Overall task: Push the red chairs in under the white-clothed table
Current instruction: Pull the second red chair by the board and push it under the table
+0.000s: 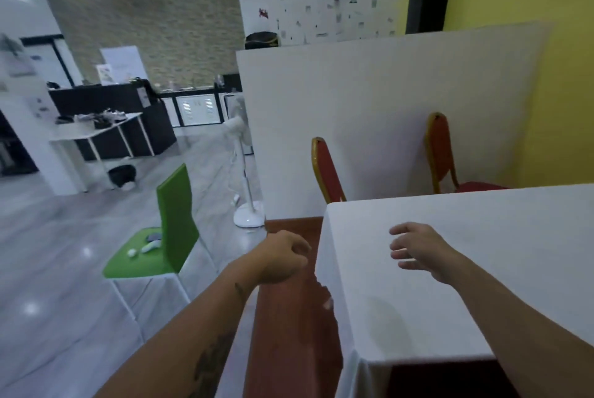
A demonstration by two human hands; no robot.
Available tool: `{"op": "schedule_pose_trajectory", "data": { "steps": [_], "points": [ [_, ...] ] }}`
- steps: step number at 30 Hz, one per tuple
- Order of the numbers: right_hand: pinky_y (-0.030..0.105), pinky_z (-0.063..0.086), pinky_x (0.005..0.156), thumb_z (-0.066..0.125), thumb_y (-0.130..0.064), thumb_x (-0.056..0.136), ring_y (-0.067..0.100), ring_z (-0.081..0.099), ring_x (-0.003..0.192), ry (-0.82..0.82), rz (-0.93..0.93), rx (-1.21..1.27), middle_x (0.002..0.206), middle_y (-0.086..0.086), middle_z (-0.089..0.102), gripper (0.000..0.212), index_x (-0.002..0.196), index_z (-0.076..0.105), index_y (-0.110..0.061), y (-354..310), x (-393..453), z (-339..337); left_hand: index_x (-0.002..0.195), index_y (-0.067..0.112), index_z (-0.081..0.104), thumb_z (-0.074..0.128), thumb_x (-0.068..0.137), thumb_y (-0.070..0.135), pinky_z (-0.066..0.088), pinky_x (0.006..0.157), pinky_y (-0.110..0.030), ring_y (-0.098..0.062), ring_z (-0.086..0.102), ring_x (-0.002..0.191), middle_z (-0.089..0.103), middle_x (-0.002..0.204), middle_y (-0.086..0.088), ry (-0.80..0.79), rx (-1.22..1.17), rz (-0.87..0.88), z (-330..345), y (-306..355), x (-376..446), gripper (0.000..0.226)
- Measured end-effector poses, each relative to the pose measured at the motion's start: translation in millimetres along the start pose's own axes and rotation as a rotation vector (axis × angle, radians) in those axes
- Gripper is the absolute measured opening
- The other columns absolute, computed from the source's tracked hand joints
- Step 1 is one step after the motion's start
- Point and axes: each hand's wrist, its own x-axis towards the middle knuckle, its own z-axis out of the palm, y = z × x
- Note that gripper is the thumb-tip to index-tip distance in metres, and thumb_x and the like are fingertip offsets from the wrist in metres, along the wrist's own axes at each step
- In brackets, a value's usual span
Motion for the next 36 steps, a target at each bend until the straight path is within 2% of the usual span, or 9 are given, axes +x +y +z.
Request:
{"op": "schedule_pose_trajectory", "data": {
  "steps": [9,15,18,22,26,28,32,34,36],
  "points": [
    [0.034,0.062,0.075,0.055,0.001,0.095,0.022,0.066,0.094,0.018,0.028,-0.067,0.107,0.009,0.062,0.027,0.115,0.061,-0.016,-50.6,187.0,80.2,0.119,0.012,0.071,0.055,0.095,0.007,0.057,0.095,-0.034,-0.019,0.071,0.099,0.074,0.11,-0.006,0.102,-0.091,0.027,-69.7,-46.4,179.1,0.03],
    [0.038,0.06,0.077,0.052,0.0,0.095,0.025,0.068,0.095,0.035,0.04,-0.164,0.107,0.01,0.065,0.029,0.118,0.062,-0.013,-92.9,292.4,114.0,0.11,0.015,0.075,0.054,0.094,0.008,0.055,0.071,-0.015,-0.008,0.073,0.081,0.077,0.09,0.002,0.117,-0.258,-0.005,-97.7,-82.1,298.3,0.027],
    [0.037,0.062,0.071,0.05,-0.002,0.093,0.022,0.065,0.093,0.031,0.045,-0.238,0.117,0.008,0.064,0.027,0.113,0.064,-0.014,-110.9,339.2,136.7,0.107,0.016,0.075,0.058,0.094,0.009,0.052,0.066,-0.016,-0.011,0.073,0.082,0.078,0.087,-0.001,0.121,-0.372,-0.04,-109.6,-99.4,357.8,0.023],
    [0.02,0.05,0.045,0.05,0.001,0.095,0.015,0.065,0.071,0.034,0.051,-0.3,0.109,0.007,0.061,0.029,0.119,0.06,-0.011,-131.4,399.2,167.6,0.107,0.018,0.074,0.063,0.09,0.013,0.062,0.081,-0.035,-0.018,0.073,0.084,0.076,0.085,-0.004,0.105,-0.463,-0.023,-125.6,-128.8,442.4,0.022],
    [0.029,0.053,0.076,0.057,-0.01,0.088,0.02,0.062,0.102,0.051,0.056,-0.393,0.122,0.006,0.062,0.037,0.124,0.06,-0.018,-143.9,458.5,186.8,0.112,0.014,0.072,0.063,0.089,0.016,0.061,0.087,-0.043,-0.023,0.071,0.086,0.073,0.09,-0.005,0.032,-0.529,-0.01,-144.3,-150.6,522.3,0.025],
    [0.032,0.053,0.081,0.058,-0.012,0.087,0.021,0.06,0.106,0.072,0.077,-0.399,0.121,0.004,0.062,0.038,0.124,0.06,-0.02,-148.6,481.8,192.6,0.114,0.012,0.072,0.063,0.09,0.019,0.059,0.086,-0.044,-0.024,0.069,0.086,0.071,0.091,-0.007,-0.002,-0.546,-0.002,-152.2,-154.5,560.6,0.026],
    [0.03,0.053,0.075,0.059,-0.013,0.089,0.018,0.06,0.103,0.074,0.148,-0.378,0.119,0.002,0.058,0.038,0.125,0.055,-0.022,-156.9,521.8,200.5,0.106,0.019,0.071,0.062,0.093,0.022,0.058,0.09,-0.047,-0.029,0.068,0.095,0.07,0.097,-0.008,-0.086,-0.537,0.011,-156.4,-147.8,621.9,0.016],
    [0.028,0.051,0.07,0.063,-0.017,0.089,0.017,0.06,0.102,0.058,0.169,-0.373,0.124,0.004,0.057,0.049,0.137,0.051,-0.019,-158.8,549.3,204.1,0.092,0.028,0.069,0.063,0.093,0.022,0.056,0.093,-0.045,-0.026,0.066,0.098,0.068,0.095,-0.001,-0.12,-0.511,0.044,-155.2,-143.4,653.7,0.008],
    [0.025,0.051,0.069,0.068,-0.021,0.088,0.013,0.062,0.095,0.034,0.183,-0.38,0.134,0.006,0.055,0.065,0.148,0.043,-0.017,-157.0,578.7,209.6,0.094,0.027,0.066,0.062,0.092,0.021,0.054,0.094,-0.044,-0.025,0.063,0.101,0.066,0.095,0.0,-0.149,-0.501,0.058,-151.1,-140.7,689.7,0.008]
  ]
}}
